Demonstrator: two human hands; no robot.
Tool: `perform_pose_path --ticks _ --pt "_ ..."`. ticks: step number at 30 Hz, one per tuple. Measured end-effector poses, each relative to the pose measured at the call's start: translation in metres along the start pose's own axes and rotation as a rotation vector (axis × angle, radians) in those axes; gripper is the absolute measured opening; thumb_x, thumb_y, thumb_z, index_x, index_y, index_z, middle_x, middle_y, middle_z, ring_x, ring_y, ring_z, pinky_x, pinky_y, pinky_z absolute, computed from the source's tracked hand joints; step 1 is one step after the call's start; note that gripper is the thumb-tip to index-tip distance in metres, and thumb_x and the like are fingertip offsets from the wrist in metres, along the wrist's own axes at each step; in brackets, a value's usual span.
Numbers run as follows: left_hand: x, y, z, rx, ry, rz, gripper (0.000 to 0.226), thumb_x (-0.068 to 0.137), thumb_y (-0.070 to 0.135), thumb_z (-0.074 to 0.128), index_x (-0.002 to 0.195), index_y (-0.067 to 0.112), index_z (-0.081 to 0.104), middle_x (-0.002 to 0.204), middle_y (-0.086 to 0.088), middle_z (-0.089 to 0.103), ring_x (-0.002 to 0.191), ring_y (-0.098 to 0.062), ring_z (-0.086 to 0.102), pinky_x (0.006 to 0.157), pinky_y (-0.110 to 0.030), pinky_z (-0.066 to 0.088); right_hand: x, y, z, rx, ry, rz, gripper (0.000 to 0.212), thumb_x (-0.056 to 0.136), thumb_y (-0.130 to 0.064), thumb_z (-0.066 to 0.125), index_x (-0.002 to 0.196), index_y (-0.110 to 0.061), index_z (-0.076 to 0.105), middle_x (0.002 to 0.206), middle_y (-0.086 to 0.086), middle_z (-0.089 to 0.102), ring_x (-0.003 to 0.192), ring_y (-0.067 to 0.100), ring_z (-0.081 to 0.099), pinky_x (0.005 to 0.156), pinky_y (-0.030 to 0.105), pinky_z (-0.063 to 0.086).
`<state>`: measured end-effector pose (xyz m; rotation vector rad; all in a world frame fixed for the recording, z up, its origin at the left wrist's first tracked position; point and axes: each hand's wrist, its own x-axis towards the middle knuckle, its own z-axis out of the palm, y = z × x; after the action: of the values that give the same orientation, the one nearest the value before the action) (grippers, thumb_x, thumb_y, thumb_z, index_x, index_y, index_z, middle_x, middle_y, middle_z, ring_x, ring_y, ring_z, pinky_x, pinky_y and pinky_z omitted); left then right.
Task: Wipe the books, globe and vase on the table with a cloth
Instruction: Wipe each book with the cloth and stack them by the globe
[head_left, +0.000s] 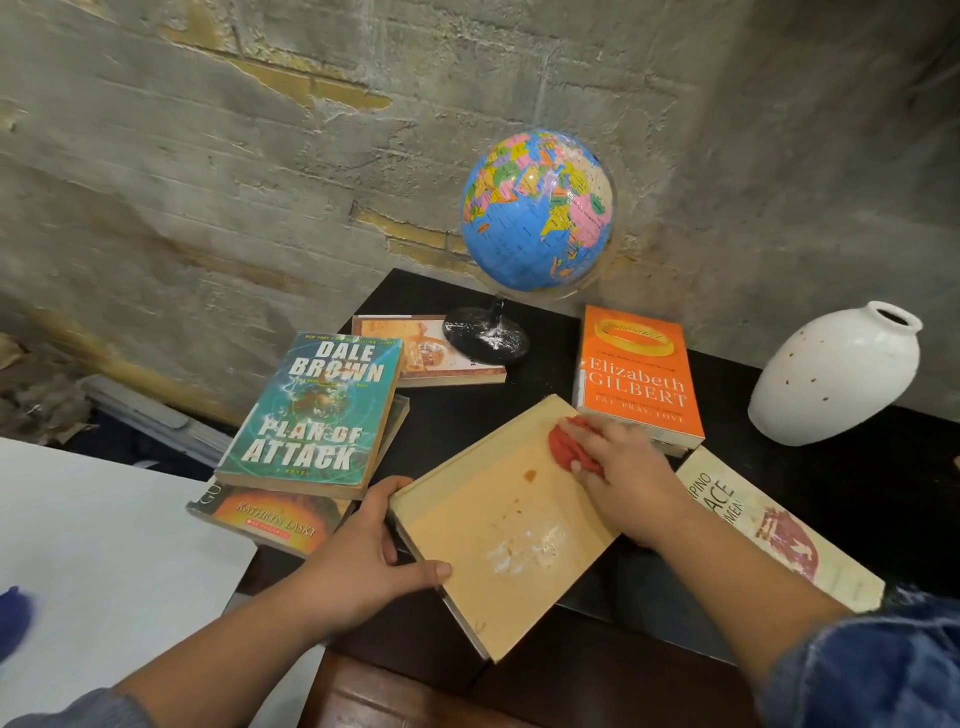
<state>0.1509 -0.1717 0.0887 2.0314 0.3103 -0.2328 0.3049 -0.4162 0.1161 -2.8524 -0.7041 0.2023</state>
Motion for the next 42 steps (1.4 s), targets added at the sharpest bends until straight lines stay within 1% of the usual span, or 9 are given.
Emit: perform_pose_path --ticks 7,11,16,20,25,29,33,37,42 --pt "0.001 -0.003 0.000 0.018 0.011 -0.001 0.089 0.071 0.040 0.080 0.137 0.039 0.021 0.089 0.010 0.048 0.081 -0.010 0.049 0.067 -0.020 0.040 0.018 -0.013 0.000 0.008 -0.114 -0.090 0.052 0.099 -0.035 0.044 0.148 -0.038 0.029 0.148 -0.015 0.022 0.131 0.016 0.022 0.113 0.031 0.022" --pt "0.002 -0.005 0.000 0.029 0.014 -0.002 0.090 0.069 0.042 0.080 0.137 0.040 0.021 0.088 0.009 0.048 0.082 -0.011 0.051 0.068 -0.022 0.041 0.022 -0.012 -0.003 -0.027 0.022 0.024 0.049 0.100 -0.031 0.044 0.146 -0.039 0.032 0.148 -0.011 0.026 0.126 0.018 0.028 0.107 0.030 0.029" --pt "0.003 -0.007 0.001 0.030 0.011 -0.005 0.090 0.069 0.043 0.079 0.137 0.041 0.020 0.090 0.008 0.048 0.083 -0.011 0.051 0.069 -0.021 0.041 0.008 -0.014 -0.001 0.106 -0.147 -0.213 0.050 0.095 -0.025 0.055 0.138 -0.046 0.042 0.137 -0.021 0.032 0.127 0.010 0.027 0.110 0.023 0.019" --pt "0.003 -0.007 0.002 0.019 0.006 -0.006 0.090 0.069 0.043 0.080 0.137 0.041 0.020 0.091 0.008 0.048 0.084 -0.011 0.051 0.069 -0.021 0.041 0.010 -0.010 0.000 0.103 0.011 -0.055 0.047 0.095 -0.023 0.054 0.137 -0.043 0.046 0.138 -0.017 0.035 0.127 0.013 0.029 0.106 0.019 0.021" --pt "0.003 -0.006 0.001 0.027 -0.002 -0.008 0.090 0.071 0.043 0.079 0.137 0.041 0.018 0.093 0.011 0.048 0.085 -0.012 0.051 0.069 -0.020 0.041 -0.002 -0.014 0.001 0.183 -0.167 -0.236 0.050 0.093 -0.018 0.057 0.132 -0.048 0.050 0.128 -0.026 0.035 0.122 0.008 0.032 0.108 0.022 0.028" --pt "0.004 -0.006 0.000 0.013 -0.004 -0.007 0.090 0.070 0.041 0.080 0.137 0.039 0.019 0.091 0.010 0.048 0.083 -0.011 0.050 0.067 -0.021 0.040 -0.002 -0.008 -0.001 0.160 -0.019 -0.056 0.049 0.093 -0.021 0.057 0.134 -0.047 0.048 0.132 -0.019 0.037 0.127 0.012 0.032 0.111 0.027 0.030" --pt "0.003 -0.005 0.000 0.016 -0.003 -0.008 0.091 0.070 0.041 0.080 0.138 0.039 0.020 0.090 0.007 0.048 0.082 -0.011 0.049 0.067 -0.021 0.040 -0.015 -0.011 0.002 0.149 -0.142 -0.235 0.050 0.093 -0.019 0.057 0.133 -0.047 0.049 0.131 -0.022 0.036 0.122 0.010 0.032 0.107 0.021 0.029" --pt "0.003 -0.005 0.000 0.027 -0.003 -0.014 0.092 0.070 0.042 0.080 0.138 0.039 0.019 0.091 0.008 0.048 0.082 -0.011 0.050 0.068 -0.021 0.040 -0.015 0.002 0.002 0.178 0.024 -0.036 0.048 0.092 -0.018 0.059 0.132 -0.045 0.052 0.128 -0.020 0.039 0.125 0.012 0.033 0.102 0.018 0.027" --pt "0.002 -0.003 0.000 0.023 0.005 -0.012 0.090 0.070 0.039 0.080 0.138 0.038 0.021 0.091 0.008 0.049 0.081 -0.010 0.049 0.069 -0.021 0.042 -0.037 -0.002 0.008 0.197 -0.077 -0.177 0.051 0.091 -0.018 0.060 0.130 -0.049 0.051 0.128 -0.025 0.037 0.116 0.007 0.034 0.099 0.014 0.026"
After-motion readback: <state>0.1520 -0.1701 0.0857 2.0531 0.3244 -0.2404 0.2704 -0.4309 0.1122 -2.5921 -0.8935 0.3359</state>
